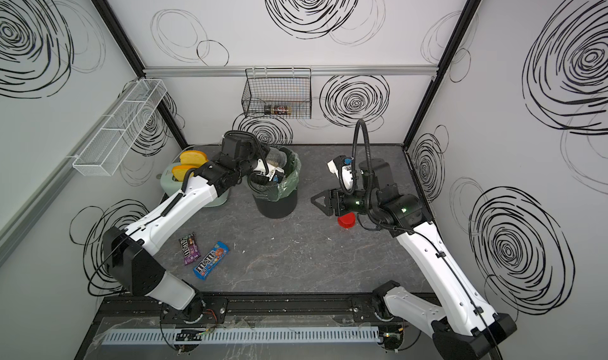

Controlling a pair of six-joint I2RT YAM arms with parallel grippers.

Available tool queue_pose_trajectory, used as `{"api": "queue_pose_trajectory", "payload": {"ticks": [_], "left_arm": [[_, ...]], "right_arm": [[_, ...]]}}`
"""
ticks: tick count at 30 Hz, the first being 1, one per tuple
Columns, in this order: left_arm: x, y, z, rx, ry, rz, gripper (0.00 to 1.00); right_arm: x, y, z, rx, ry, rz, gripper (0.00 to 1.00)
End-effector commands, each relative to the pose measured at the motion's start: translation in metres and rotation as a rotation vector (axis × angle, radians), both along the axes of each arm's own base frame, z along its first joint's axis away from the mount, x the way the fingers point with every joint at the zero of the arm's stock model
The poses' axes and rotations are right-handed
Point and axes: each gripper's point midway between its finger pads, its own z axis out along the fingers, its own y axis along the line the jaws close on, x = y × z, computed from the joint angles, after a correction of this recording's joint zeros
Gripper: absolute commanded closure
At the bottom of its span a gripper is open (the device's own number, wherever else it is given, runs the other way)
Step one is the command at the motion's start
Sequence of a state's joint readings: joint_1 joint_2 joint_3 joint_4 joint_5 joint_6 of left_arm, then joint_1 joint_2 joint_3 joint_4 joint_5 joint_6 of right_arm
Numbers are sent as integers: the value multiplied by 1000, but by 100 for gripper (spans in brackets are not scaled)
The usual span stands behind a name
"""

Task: Empty expired oatmeal from jars
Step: Pour the expired oatmeal into the trash bin.

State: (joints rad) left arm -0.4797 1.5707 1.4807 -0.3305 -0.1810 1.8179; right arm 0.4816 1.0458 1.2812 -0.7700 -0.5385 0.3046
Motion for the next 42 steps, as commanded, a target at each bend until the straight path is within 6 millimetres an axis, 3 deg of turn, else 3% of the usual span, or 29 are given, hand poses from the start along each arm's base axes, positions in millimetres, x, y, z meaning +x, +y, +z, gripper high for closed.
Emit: {"api": "queue_pose_trajectory", "payload": {"ticks": [1,3,5,6,7,12,18,22,26,27,31,33,35,38,39,42], "left_arm": [[3,3,6,177,-87,-78,100],[-5,-7,15,77,-64,-97,100],[-16,-3,-14,116,-2,-113,100],[-12,5,-25,156,-30,-85,100],[-9,8,-24,176,-60,-78,100],[1,-4,32,107,-114,-96,100],[-1,-2,31,102,-110,-92,100],[-8,1,-2,150,-64,-107,100],[-1,-10,43,67,-111,-110,100],[-4,-14,43,53,-99,-117,100],[-5,0,1,125,-65,-104,100],[-1,-2,20,90,-91,-95,100],[-12,-9,30,28,-60,-124,100],[-7,7,8,115,-81,-99,100],[-5,9,11,132,-86,-95,100],[-5,-4,43,64,-112,-120,100]], "right_arm": [[2,-1,9,3,-37,5,33],[1,-2,8,-1,-40,3,33],[0,-2,5,-2,-33,5,33],[-1,-1,5,0,-31,6,33],[0,-1,6,1,-34,7,33],[0,0,8,3,-35,10,33],[1,-2,11,6,-40,2,33],[0,-2,9,5,-36,3,33],[0,-3,7,2,-33,-1,33],[1,-3,7,3,-34,0,33],[3,-3,12,8,-43,-3,33],[2,-3,12,7,-43,-3,33],[1,-3,7,4,-33,-1,33],[3,-2,6,6,-33,-1,33],[3,-2,8,7,-36,0,33],[3,-2,7,5,-31,0,33]]}}
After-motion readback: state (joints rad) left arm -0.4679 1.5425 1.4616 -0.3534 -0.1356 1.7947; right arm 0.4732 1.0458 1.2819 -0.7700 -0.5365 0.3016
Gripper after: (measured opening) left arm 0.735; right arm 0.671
